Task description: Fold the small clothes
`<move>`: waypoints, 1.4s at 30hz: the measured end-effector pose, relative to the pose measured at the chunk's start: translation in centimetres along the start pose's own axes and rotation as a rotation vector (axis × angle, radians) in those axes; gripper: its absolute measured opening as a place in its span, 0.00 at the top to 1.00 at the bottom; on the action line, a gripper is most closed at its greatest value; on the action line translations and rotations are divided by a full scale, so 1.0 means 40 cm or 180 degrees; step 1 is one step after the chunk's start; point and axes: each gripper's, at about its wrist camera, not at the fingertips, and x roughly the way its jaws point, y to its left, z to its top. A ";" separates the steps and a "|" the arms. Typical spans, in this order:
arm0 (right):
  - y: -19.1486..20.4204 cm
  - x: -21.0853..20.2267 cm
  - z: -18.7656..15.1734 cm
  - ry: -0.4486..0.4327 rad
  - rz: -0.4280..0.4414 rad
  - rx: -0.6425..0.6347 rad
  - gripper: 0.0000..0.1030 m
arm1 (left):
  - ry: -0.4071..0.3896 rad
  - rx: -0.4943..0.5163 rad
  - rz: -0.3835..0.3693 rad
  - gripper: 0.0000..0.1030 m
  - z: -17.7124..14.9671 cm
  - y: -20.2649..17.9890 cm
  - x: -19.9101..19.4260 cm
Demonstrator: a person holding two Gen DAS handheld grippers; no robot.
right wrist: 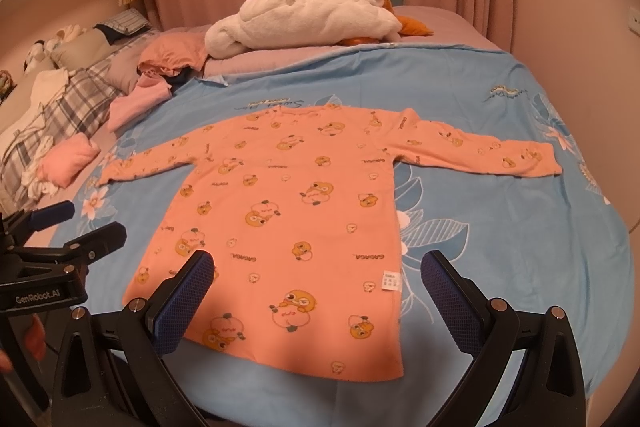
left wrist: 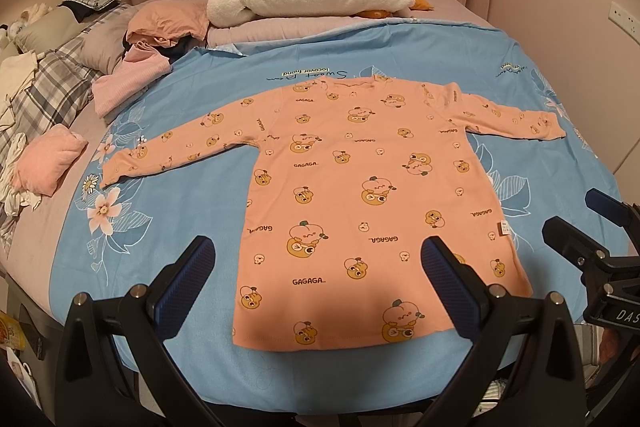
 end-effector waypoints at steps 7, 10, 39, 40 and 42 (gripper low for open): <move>0.002 -0.001 0.000 0.0002 0.0003 0.0007 0.01 | 0.0005 0.0002 -0.0001 0.00 -0.001 0.000 0.001; 0.005 0.000 0.000 0.0004 0.0003 0.0005 0.01 | 0.0008 0.0002 -0.0002 0.00 -0.004 0.000 0.001; -0.133 0.142 -0.046 0.0154 0.0683 0.0778 0.01 | 0.0586 -0.0459 -0.0358 0.00 -0.013 0.028 0.236; -0.158 0.159 -0.052 0.0154 0.0642 0.0870 0.01 | 0.0613 -0.0469 -0.0390 0.00 -0.011 0.025 0.254; -0.205 0.174 -0.052 0.0089 0.0568 0.0996 0.01 | 0.0630 -0.0472 -0.0451 0.00 -0.001 0.017 0.283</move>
